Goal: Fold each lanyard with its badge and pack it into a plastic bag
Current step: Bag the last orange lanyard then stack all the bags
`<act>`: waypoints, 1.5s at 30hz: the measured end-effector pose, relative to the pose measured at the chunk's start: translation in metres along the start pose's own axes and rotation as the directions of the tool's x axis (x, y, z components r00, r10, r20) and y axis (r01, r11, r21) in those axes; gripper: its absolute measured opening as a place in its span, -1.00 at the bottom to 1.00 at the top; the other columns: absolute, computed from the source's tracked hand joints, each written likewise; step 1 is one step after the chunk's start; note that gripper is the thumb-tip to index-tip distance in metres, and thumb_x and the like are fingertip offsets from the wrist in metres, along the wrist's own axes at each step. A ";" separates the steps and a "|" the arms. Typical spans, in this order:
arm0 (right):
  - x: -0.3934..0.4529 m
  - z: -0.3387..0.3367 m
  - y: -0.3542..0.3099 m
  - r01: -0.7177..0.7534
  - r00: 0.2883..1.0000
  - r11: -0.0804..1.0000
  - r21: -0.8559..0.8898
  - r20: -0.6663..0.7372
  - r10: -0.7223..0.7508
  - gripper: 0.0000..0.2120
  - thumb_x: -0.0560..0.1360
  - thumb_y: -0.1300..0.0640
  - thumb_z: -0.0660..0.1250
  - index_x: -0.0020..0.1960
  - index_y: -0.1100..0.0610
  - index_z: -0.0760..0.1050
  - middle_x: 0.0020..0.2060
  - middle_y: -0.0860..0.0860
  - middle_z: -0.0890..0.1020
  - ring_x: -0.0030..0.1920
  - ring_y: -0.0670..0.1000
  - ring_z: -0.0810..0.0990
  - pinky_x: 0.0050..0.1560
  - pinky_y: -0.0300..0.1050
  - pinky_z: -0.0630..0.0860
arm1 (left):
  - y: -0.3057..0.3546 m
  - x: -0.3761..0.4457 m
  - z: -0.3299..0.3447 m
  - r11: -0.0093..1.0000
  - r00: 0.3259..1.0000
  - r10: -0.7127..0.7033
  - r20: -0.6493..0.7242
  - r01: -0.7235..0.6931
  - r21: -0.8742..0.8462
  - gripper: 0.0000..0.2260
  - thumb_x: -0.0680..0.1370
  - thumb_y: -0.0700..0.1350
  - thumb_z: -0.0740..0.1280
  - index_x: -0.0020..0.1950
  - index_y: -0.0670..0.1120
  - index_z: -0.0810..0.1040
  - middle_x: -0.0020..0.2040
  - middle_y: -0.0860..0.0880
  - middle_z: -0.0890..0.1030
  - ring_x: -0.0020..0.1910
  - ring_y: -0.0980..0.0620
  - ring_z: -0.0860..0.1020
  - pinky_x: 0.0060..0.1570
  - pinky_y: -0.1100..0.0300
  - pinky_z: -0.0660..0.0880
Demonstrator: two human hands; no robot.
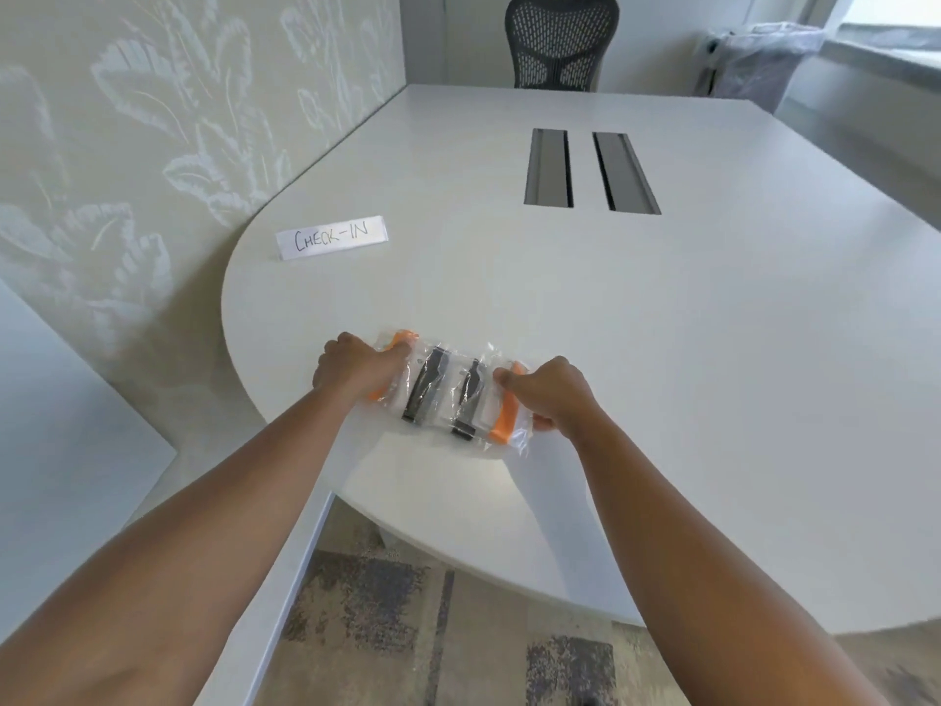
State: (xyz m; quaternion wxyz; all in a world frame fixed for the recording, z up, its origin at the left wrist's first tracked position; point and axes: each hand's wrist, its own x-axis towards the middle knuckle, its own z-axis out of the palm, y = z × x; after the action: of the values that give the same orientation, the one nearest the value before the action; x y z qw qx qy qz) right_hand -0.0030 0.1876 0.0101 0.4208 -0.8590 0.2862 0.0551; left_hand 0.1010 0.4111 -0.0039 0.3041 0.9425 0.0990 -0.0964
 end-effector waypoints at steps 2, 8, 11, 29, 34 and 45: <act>-0.003 0.008 -0.001 -0.012 0.999 1.000 0.008 -0.042 0.013 -0.57 0.41 -0.19 0.45 -0.25 0.18 0.48 -0.40 0.03 0.58 -0.45 0.09 0.60 -0.25 -0.10 0.60 | -0.005 0.004 -0.004 0.999 0.996 0.029 0.088 -0.027 -0.016 -0.06 0.28 0.54 0.32 0.32 -0.21 0.48 0.23 -0.15 0.58 0.19 -0.16 0.58 0.03 0.06 0.54; -0.006 0.025 -0.003 -0.028 0.991 0.998 0.057 -0.133 0.036 -0.53 0.36 -0.18 0.50 -0.20 0.18 0.41 -0.31 0.04 0.56 -0.28 0.15 0.64 -0.23 -0.05 0.56 | 0.001 -0.005 -0.012 0.980 0.941 0.131 0.313 -0.075 -0.185 -0.39 0.32 0.38 0.51 -0.06 -0.15 0.52 -0.25 -0.04 0.43 -0.32 0.02 0.41 -0.28 0.18 0.29; -0.007 0.031 -0.005 -0.029 0.984 0.997 0.076 -0.170 0.041 -0.52 0.35 -0.19 0.51 -0.20 0.17 0.38 -0.29 0.04 0.55 -0.19 0.16 0.65 -0.28 -0.12 0.46 | 0.006 -0.009 -0.017 0.975 0.893 0.129 0.432 -0.034 -0.221 -0.50 0.35 0.28 0.56 -0.21 -0.07 0.40 -0.32 0.00 0.27 -0.39 0.05 0.25 -0.33 0.23 0.21; -0.001 0.042 -0.016 -0.077 0.992 0.961 0.266 -0.076 0.101 -0.57 0.32 -0.09 0.57 -0.41 0.16 0.43 -0.43 0.04 0.52 -0.33 0.10 0.58 -0.22 -0.10 0.52 | -0.008 -0.001 0.000 0.831 0.866 0.142 0.479 0.159 -0.533 -0.08 -0.06 0.04 0.71 0.27 -0.16 0.59 0.21 -0.10 0.62 0.24 -0.08 0.58 0.27 -0.06 0.55; 0.011 0.043 -0.023 -0.114 0.993 0.877 0.466 0.050 0.103 -0.64 0.30 -0.03 0.62 -0.23 0.18 0.51 -0.30 0.06 0.59 -0.27 0.10 0.60 -0.19 -0.04 0.57 | -0.009 -0.006 0.000 0.737 0.863 0.165 0.477 0.213 -0.641 -0.26 0.09 -0.07 0.72 0.25 -0.16 0.63 0.21 -0.15 0.68 0.21 -0.11 0.64 0.27 -0.07 0.56; 0.034 0.035 -0.046 -0.119 0.954 0.752 0.649 0.284 -0.094 -0.53 0.41 0.08 0.53 0.24 0.13 0.46 0.11 0.11 0.64 0.07 0.14 0.69 -0.03 0.27 0.65 | -0.006 -0.028 -0.006 0.524 0.886 0.215 0.410 0.250 -0.814 -0.77 0.50 -0.20 0.48 0.15 -0.08 0.65 0.05 -0.03 0.73 -0.02 0.05 0.70 0.10 0.13 0.56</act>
State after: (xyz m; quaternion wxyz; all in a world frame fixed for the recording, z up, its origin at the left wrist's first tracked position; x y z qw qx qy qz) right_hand 0.0549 0.2210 0.0080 0.7342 -0.6349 0.2261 0.0827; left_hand 0.0729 0.4158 0.0040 0.7376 0.6194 0.0677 -0.2603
